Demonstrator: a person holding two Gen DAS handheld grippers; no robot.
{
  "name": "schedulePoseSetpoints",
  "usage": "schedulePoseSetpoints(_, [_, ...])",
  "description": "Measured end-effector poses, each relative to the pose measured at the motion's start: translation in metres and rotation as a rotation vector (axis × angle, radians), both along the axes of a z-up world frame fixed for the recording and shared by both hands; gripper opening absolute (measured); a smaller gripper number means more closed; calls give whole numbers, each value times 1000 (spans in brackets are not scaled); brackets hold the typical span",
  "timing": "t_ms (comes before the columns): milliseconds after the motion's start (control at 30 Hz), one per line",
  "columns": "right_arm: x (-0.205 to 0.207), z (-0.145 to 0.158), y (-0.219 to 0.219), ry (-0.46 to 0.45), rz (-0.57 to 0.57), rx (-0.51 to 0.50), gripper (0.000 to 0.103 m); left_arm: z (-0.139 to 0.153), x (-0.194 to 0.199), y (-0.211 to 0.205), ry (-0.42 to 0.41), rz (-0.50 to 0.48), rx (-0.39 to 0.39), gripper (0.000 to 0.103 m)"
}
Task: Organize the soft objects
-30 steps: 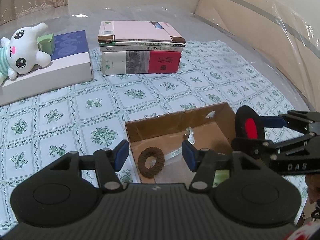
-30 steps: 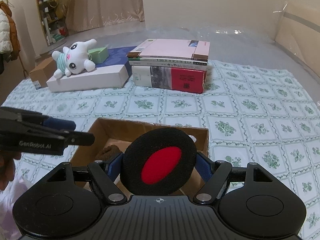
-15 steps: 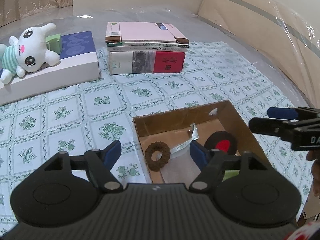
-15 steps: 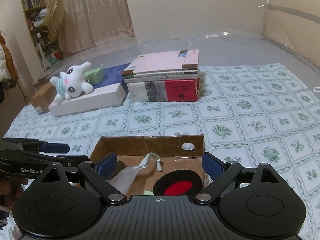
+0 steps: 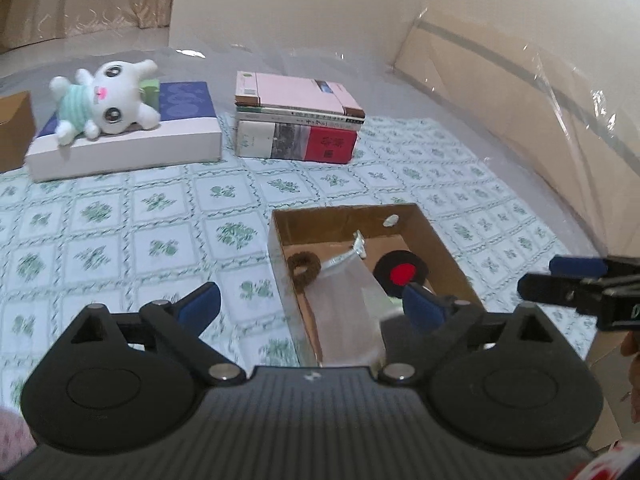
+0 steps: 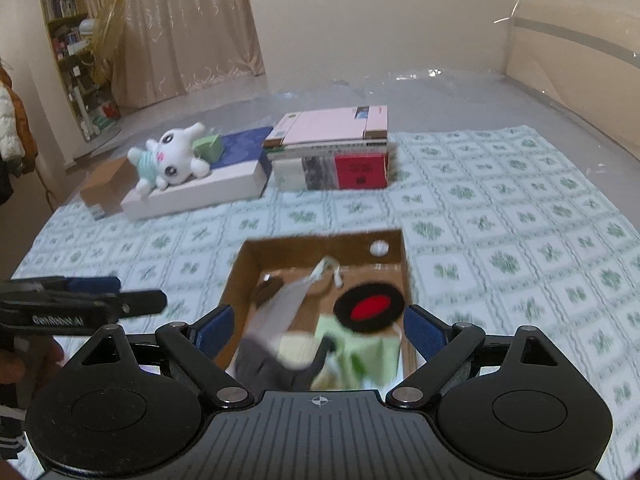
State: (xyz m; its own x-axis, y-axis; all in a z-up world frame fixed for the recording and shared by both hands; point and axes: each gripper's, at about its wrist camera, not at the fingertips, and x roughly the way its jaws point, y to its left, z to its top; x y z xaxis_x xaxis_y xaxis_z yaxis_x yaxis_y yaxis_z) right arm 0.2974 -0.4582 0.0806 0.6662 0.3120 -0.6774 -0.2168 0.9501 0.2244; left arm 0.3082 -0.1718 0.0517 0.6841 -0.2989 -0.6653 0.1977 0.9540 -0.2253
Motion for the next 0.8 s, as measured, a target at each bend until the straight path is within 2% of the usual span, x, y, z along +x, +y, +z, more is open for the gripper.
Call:
schedulePoseSetpoints(133, [-41, 7, 8, -7, 1, -18, 91, 6, -47, 8, -20, 12, -28, 99])
schedulePoseSetpoints(400, [-125, 8, 10, -20, -75, 51, 91, 6, -132, 26, 13, 63, -68, 99])
schedulePoseSetpoints(600, [-177, 2, 17, -17, -150, 121, 91, 9, -181, 37, -2, 81, -34, 99])
schedulePoseSetpoints(800, [-220, -3, 39, -25, -189, 98, 91, 8, -223, 46, -14, 81, 24, 99])
